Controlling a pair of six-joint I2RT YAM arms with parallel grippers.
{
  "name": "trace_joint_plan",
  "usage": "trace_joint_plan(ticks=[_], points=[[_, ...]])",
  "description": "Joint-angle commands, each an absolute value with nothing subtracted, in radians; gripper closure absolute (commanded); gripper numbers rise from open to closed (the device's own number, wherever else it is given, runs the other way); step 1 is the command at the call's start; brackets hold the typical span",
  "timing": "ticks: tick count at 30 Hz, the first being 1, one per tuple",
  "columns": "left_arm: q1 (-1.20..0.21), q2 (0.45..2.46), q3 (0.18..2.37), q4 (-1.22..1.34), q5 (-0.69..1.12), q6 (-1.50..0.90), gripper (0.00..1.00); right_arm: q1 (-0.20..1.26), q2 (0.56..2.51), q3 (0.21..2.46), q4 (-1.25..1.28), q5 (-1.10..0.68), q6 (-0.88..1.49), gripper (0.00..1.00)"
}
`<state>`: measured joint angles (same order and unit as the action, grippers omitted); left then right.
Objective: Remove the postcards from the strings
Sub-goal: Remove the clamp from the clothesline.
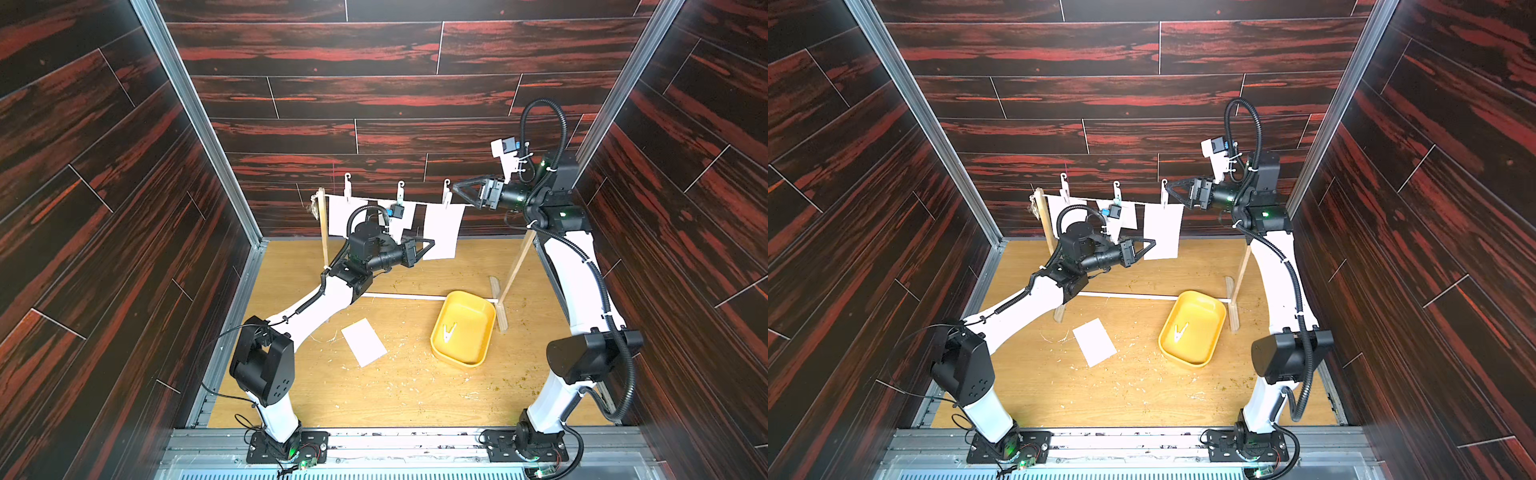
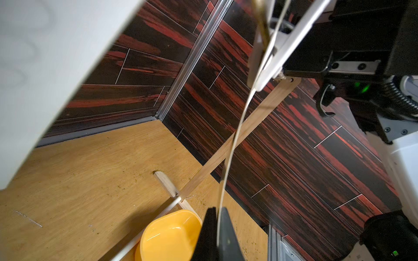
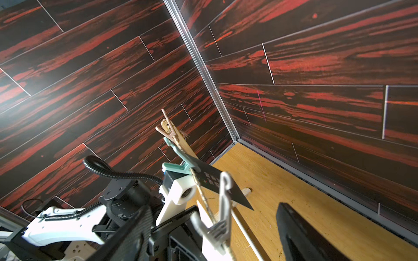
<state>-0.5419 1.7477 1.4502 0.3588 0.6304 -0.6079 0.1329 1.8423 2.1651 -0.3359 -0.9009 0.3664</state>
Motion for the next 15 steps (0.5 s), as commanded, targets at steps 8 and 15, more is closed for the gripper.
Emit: trace_joint_plan(ticks=[8, 15], points=[[-0.528, 1.747, 1.507, 0.345, 0.660, -0.594, 1.00, 0.194, 1.963, 2.290, -0.375, -1.016, 0.324, 0.15], [-0.527, 1.747, 1.511, 0.354, 0.682, -0.606, 1.00, 0.215, 1.970, 2.272, -0.366, -1.049, 0.302, 0.21]])
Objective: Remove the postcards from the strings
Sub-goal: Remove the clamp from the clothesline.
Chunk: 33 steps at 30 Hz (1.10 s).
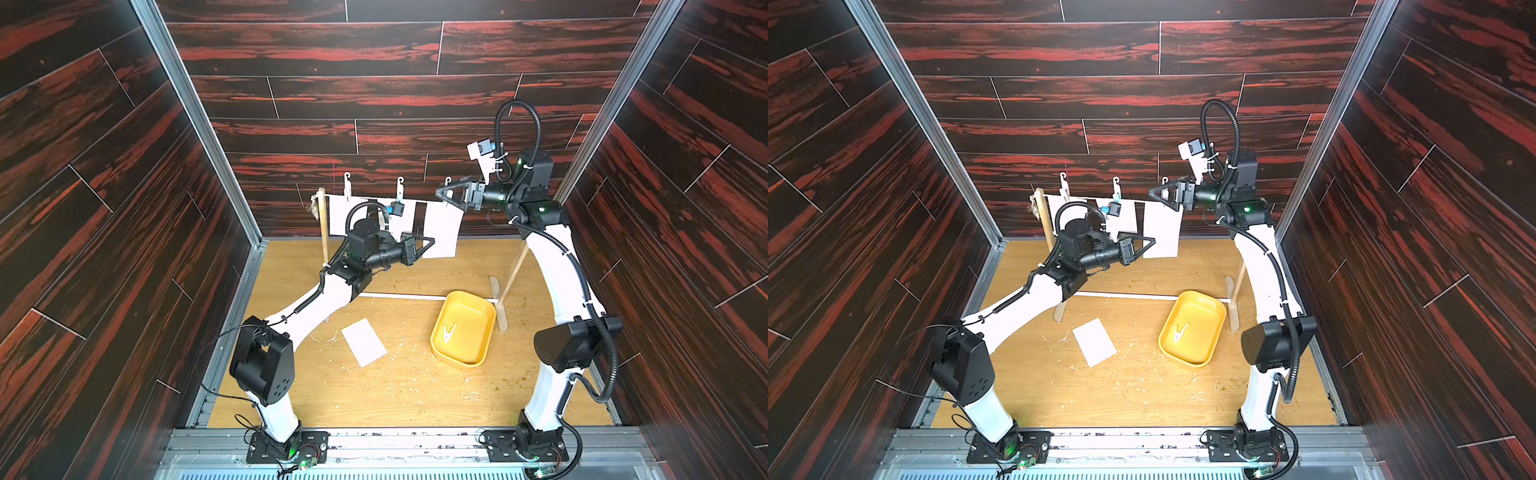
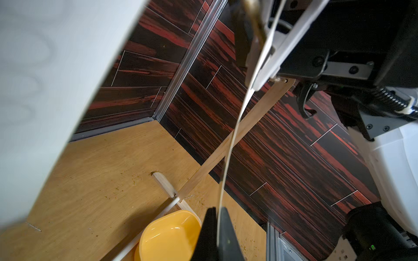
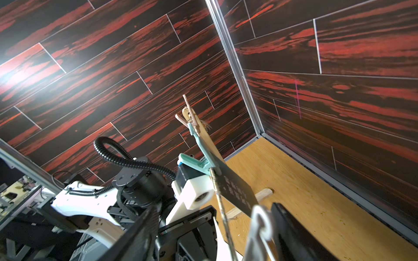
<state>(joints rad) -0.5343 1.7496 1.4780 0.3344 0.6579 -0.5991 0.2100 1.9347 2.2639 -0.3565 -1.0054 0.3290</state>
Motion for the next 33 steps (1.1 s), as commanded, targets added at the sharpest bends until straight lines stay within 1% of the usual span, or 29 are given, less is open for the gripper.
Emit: trace_joint_plan(ticks=[1, 6, 9, 14, 21, 24, 27, 33], points=[[-0.527, 1.747, 1.512, 0.357, 0.687, -0.610, 1.00, 0.216, 1.968, 2.263, -0.360, -1.057, 0.300, 0.23], [-0.526, 1.771, 1.511, 0.384, 0.701, -0.636, 1.00, 0.214, 1.943, 2.219, -0.343, -1.077, 0.279, 0.28], [-0.524, 1.777, 1.508, 0.398, 0.703, -0.650, 1.00, 0.213, 1.927, 2.196, -0.335, -1.075, 0.267, 0.34], [-0.523, 1.778, 1.503, 0.405, 0.709, -0.657, 1.00, 0.214, 1.908, 2.164, -0.311, -1.077, 0.272, 0.36], [-0.522, 1.778, 1.497, 0.417, 0.710, -0.670, 1.00, 0.209, 1.885, 2.142, -0.295, -1.072, 0.273, 0.44], [-0.522, 1.779, 1.498, 0.422, 0.710, -0.673, 1.00, 0.207, 1.878, 2.142, -0.293, -1.069, 0.273, 0.45], [-0.522, 1.784, 1.499, 0.433, 0.714, -0.683, 1.00, 0.207, 1.875, 2.144, -0.291, -1.071, 0.272, 0.50], [-0.522, 1.787, 1.500, 0.437, 0.715, -0.689, 1.00, 0.207, 1.876, 2.146, -0.281, -1.081, 0.288, 0.52]])
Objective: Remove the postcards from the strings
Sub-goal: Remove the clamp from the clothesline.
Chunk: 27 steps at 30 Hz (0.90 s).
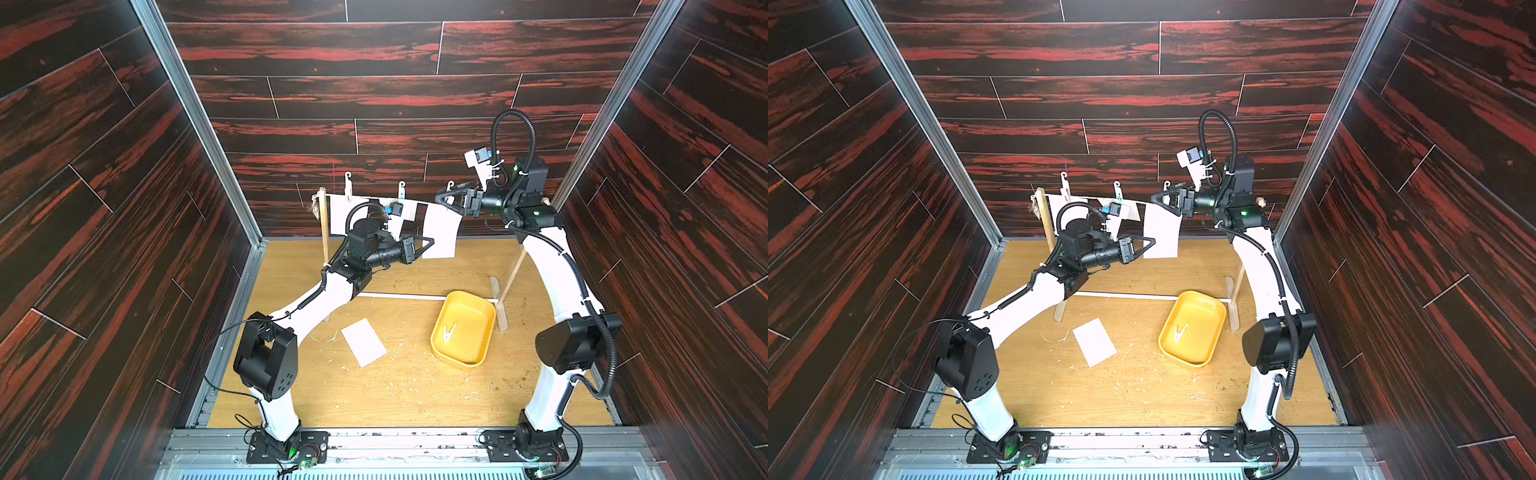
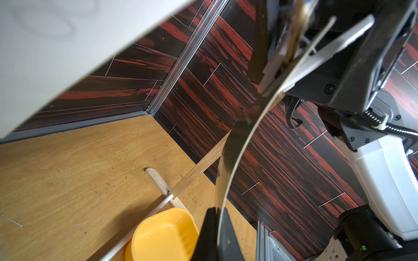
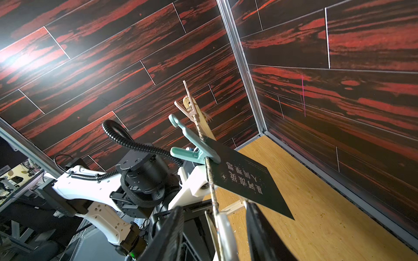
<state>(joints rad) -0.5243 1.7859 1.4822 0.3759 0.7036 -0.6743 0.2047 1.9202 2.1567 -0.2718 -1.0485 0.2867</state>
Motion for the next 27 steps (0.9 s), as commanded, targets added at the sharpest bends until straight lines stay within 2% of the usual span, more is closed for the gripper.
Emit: trace_joint_plan(ticks=[1, 2, 7, 11, 27], points=[[-0.522, 1.787, 1.500, 0.436, 0.716, -0.689, 1.00, 0.207, 1.876, 2.146, -0.281, -1.083, 0.288, 0.53], [-0.522, 1.788, 1.500, 0.436, 0.716, -0.691, 1.00, 0.207, 1.876, 2.147, -0.281, -1.081, 0.288, 0.58], [-0.522, 1.795, 1.502, 0.434, 0.716, -0.693, 1.00, 0.207, 1.878, 2.146, -0.278, -1.080, 0.294, 0.59], [-0.521, 1.797, 1.501, 0.433, 0.715, -0.693, 1.00, 0.208, 1.878, 2.150, -0.276, -1.080, 0.294, 0.67], [-0.522, 1.806, 1.495, 0.425, 0.710, -0.693, 1.00, 0.208, 1.872, 2.170, -0.311, -1.046, 0.269, 0.77]])
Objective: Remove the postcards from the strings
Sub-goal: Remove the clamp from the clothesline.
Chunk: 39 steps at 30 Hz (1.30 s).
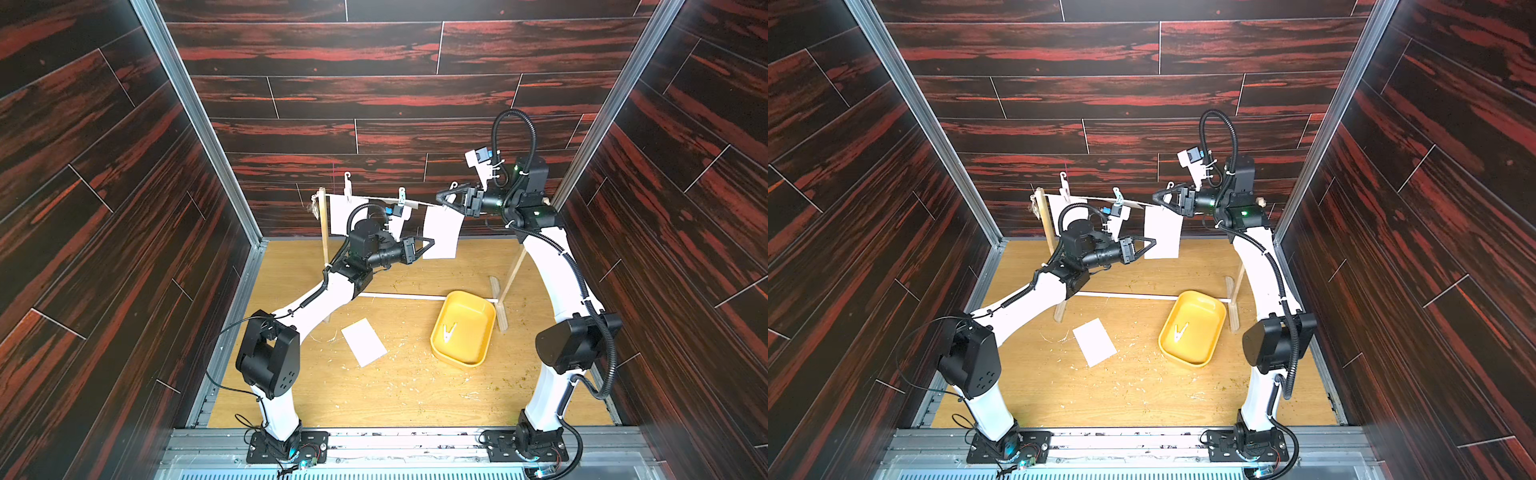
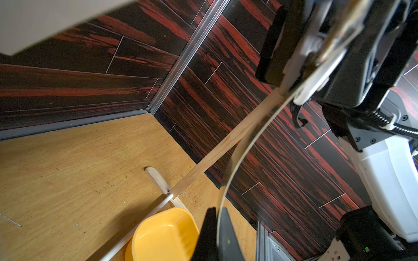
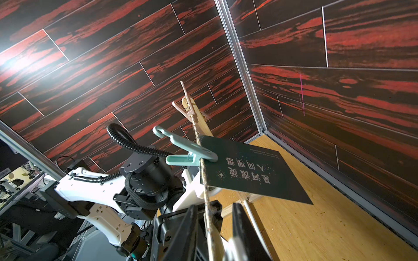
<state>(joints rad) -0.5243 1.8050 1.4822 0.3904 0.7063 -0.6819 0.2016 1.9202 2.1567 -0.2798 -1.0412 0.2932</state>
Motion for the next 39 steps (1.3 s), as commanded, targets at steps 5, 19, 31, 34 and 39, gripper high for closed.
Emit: trace_joint_plan(ticks=[5, 19, 31, 34, 39], points=[[-0.523, 1.803, 1.473, 0.430, 0.710, -0.695, 1.00, 0.208, 1.868, 2.194, -0.338, -1.022, 0.253, 0.79], [-0.531, 1.773, 1.406, 0.440, 0.709, -0.691, 1.00, 0.208, 1.831, 2.198, -0.332, -0.938, 0.244, 0.82], [-0.540, 1.758, 1.335, 0.440, 0.704, -0.690, 1.00, 0.206, 1.809, 2.193, -0.334, -0.886, 0.239, 0.82], [-0.541, 1.719, 1.293, 0.442, 0.700, -0.689, 1.00, 0.205, 1.799, 2.191, -0.327, -0.880, 0.239, 0.82], [-0.541, 1.695, 1.221, 0.454, 0.689, -0.691, 1.00, 0.204, 1.797, 2.188, -0.330, -0.884, 0.239, 0.82]])
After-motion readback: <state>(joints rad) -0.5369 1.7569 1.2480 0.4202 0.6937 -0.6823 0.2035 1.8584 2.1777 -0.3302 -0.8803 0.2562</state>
